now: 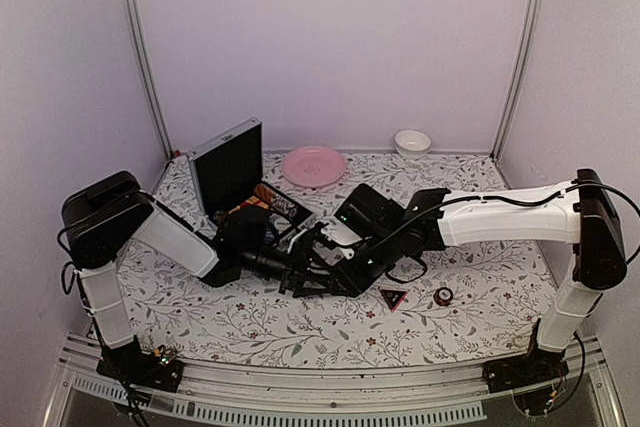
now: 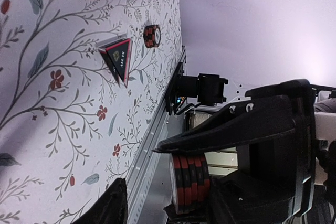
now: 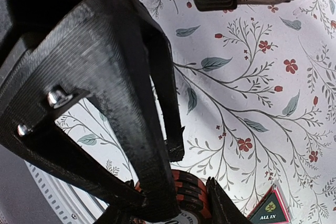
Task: Pack up texas hold em set
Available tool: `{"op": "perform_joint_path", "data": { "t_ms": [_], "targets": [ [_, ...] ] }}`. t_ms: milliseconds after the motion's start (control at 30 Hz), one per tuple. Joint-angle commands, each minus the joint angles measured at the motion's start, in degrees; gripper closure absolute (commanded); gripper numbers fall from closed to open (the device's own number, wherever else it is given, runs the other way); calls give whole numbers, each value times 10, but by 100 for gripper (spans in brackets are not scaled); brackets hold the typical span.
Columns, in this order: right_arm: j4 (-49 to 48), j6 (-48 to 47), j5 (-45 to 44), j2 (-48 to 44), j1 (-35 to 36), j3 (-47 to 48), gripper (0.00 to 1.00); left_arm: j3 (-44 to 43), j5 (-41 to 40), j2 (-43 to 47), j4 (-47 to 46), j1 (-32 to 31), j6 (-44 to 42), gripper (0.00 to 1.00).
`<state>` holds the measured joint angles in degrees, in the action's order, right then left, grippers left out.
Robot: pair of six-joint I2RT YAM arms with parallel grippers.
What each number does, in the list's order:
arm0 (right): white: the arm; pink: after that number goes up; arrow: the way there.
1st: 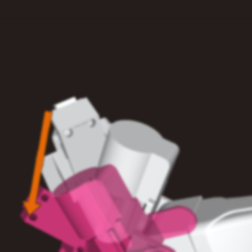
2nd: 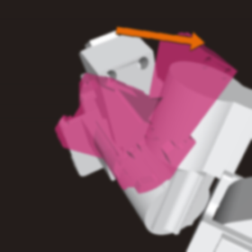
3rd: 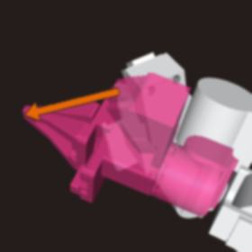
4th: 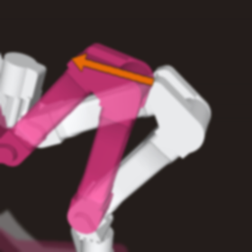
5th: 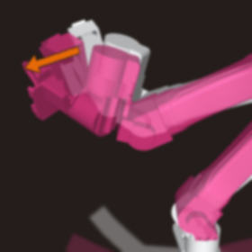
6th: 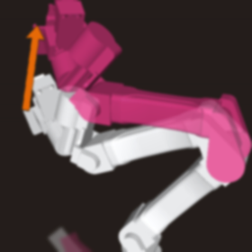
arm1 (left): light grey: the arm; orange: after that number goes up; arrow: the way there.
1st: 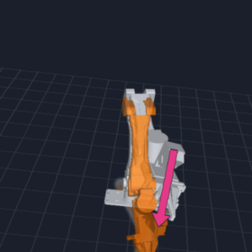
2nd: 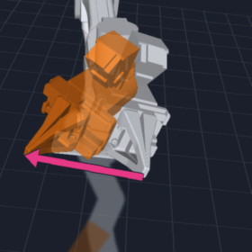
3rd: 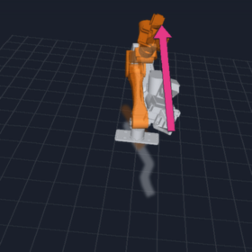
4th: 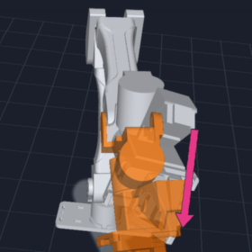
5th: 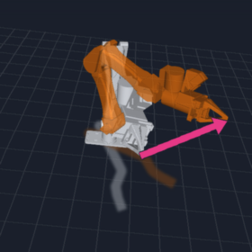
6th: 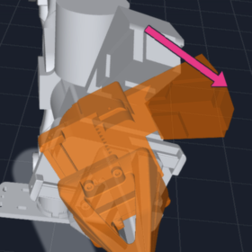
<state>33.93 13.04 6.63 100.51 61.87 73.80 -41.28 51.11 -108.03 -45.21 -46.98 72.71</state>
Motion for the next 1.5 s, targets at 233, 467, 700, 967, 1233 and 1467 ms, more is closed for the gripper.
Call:
{"op": "perform_joint_path", "data": {
  "t_ms": [233, 467, 700, 967, 1233, 1467],
  "targets": [
    [-32, -13, 9, -8, 4, 4, 75, -30, 37, -3, 21, -13, -30, 53],
    [-33, -15, 11, -4, 6, 4, 75, -37, 47, -6, 21, -15, -34, 57],
    [-33, -15, 7, -2, 7, 5, 75, -37, 50, -6, 21, -17, -35, 67],
    [-33, -8, -7, -2, 6, -1, 75, -35, 53, -4, 20, -17, -35, 85],
    [-42, -3, -18, -33, 6, -1, 52, -19, 34, 17, -7, -16, -34, 100],
    [-66, 8, 36, -102, -34, -12, 30, 25, -4, 61, -80, 11, -34, 100]
  ]
}}
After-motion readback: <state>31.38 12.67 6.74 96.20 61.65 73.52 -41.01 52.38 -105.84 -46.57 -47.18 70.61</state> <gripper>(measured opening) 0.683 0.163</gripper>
